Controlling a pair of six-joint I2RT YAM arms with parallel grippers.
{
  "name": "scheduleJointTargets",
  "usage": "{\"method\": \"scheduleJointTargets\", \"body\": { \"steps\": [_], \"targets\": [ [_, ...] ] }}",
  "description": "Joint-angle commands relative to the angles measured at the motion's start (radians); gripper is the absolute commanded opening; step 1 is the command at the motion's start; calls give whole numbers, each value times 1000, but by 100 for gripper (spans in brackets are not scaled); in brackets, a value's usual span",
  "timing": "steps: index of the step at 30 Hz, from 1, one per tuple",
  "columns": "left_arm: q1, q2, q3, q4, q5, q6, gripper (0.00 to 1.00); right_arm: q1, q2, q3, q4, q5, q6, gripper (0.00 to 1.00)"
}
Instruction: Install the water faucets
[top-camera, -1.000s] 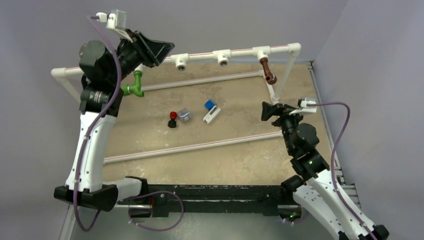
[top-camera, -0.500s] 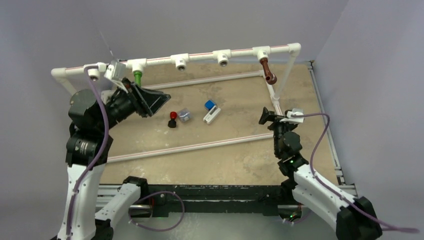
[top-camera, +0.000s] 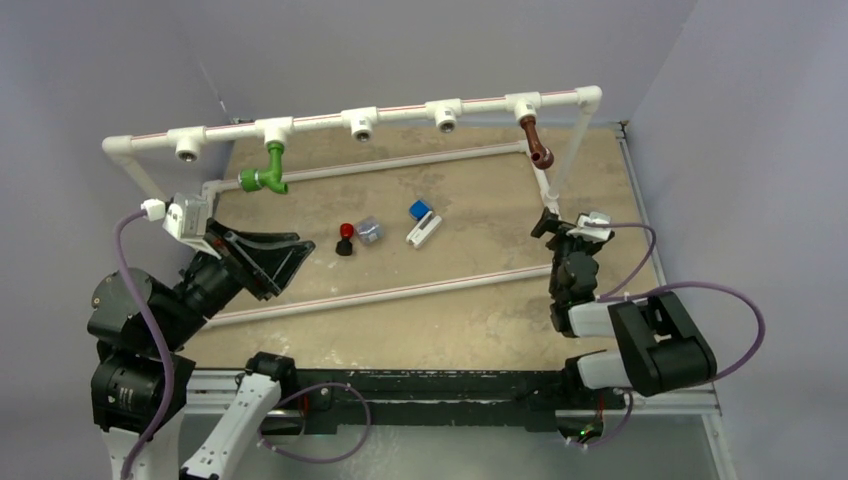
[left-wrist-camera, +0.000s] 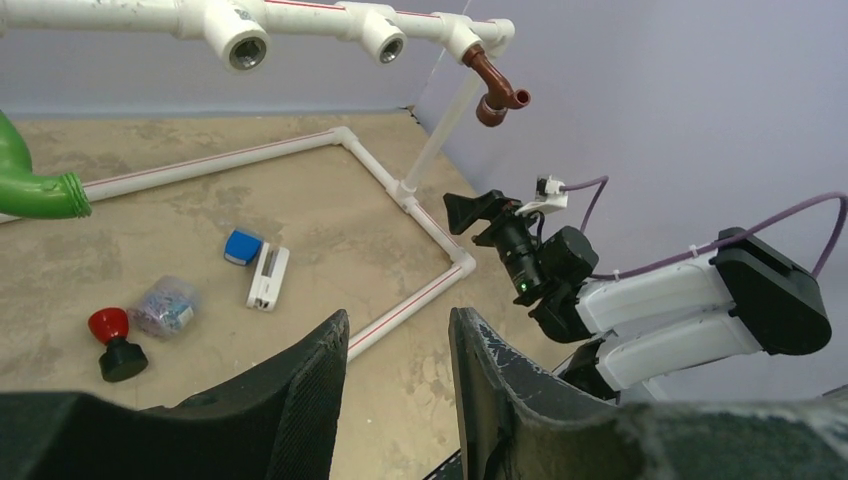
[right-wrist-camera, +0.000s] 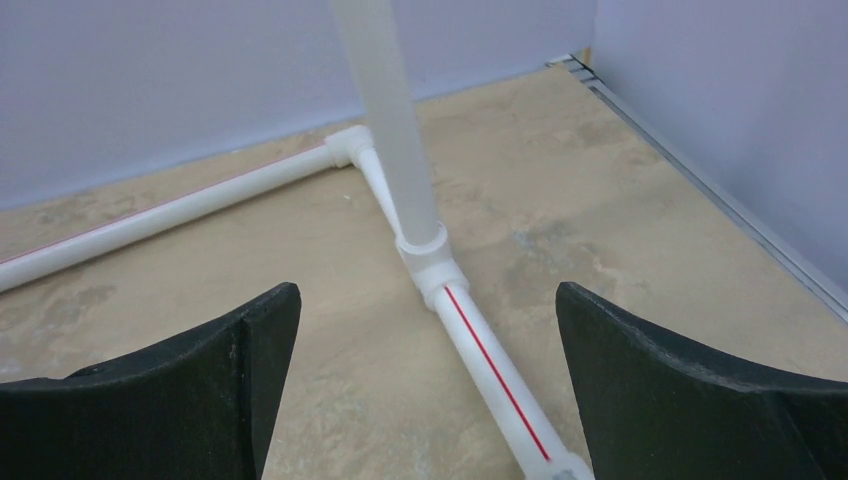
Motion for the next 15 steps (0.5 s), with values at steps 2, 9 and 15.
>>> {"method": "scheduleJointTargets", "body": {
  "steps": [2, 9, 15],
  "targets": [
    [-5, -29, 7, -52, -13, -17, 41, -4, 61, 79, 144, -102, -67, 98],
    [-25, -48, -19, -52, -31, 7, 41, -35, 262, 3, 495, -150, -107, 99],
    [-49, -45, -64, -14, -36, 10, 41, -59, 251, 19, 456, -164, -102, 99]
  ]
}}
